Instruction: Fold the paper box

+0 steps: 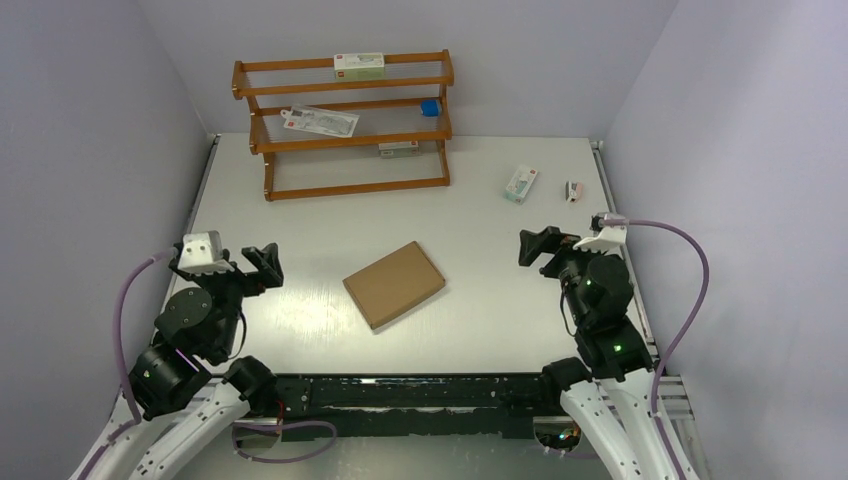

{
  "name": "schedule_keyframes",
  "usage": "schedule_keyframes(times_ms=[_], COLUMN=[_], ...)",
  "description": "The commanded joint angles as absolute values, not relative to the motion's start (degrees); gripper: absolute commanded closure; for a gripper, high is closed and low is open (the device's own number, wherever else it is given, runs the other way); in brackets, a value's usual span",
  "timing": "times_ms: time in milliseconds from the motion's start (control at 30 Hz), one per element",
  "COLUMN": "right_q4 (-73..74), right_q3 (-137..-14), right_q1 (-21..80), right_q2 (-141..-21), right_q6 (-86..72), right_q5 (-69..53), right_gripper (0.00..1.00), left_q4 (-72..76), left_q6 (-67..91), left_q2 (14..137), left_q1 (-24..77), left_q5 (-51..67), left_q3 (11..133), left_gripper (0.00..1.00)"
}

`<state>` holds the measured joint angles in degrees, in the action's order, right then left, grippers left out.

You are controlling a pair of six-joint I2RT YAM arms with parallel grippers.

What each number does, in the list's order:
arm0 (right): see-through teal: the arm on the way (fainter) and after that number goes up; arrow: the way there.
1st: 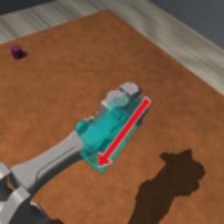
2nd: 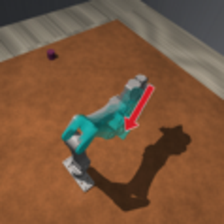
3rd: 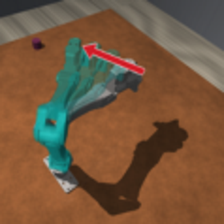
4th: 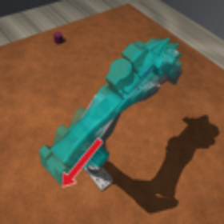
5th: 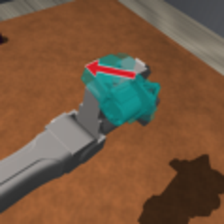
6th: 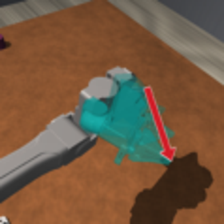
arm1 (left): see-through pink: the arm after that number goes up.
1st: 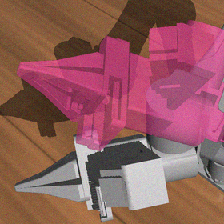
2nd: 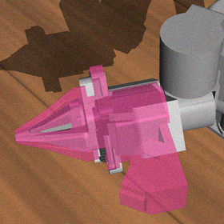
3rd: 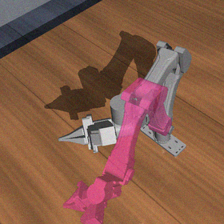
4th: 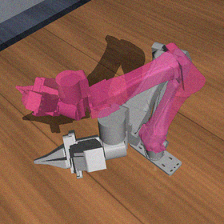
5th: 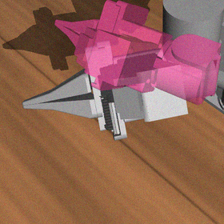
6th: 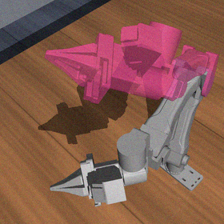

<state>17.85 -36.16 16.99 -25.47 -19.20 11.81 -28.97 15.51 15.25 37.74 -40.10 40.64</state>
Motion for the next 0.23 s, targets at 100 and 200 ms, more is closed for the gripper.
schedule_keyframes(times_ms=[100, 200], right_q4=[16.3, 16.1], right_q3=[-35.5, -35.6], right_q1=[17.4, 17.4], right_q2=[-24.0, -24.4], right_q6=[-17.9, -17.6], right_q5=[10.6, 10.2], right_gripper=[0.00, 0.00], left_q4=[-27.1, -26.7], left_q6=[13.5, 13.4], left_q2=[16.2, 16.5], left_q1=[33.7, 32.0], left_q5=[-36.2, -34.6], left_q3=[40.3, 40.2], left_gripper=[0.02, 0.02])
